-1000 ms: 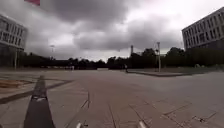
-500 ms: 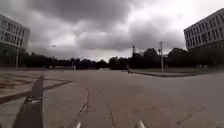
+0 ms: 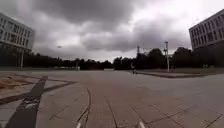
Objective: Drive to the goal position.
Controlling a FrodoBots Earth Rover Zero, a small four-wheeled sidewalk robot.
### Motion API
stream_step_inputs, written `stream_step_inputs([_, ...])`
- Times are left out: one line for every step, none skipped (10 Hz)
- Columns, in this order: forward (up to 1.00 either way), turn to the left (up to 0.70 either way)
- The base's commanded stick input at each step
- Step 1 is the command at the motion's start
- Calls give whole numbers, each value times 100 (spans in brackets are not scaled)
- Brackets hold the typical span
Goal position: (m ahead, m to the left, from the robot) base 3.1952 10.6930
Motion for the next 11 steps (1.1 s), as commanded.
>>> stream_step_inputs([50,1])
stream_step_inputs([50,1])
stream_step_inputs([50,1])
stream_step_inputs([50,1])
stream_step_inputs([50,1])
stream_step_inputs([50,1])
stream_step_inputs([50,1])
stream_step_inputs([50,1])
stream_step_inputs([50,1])
stream_step_inputs([50,1])
stream_step_inputs([50,1])
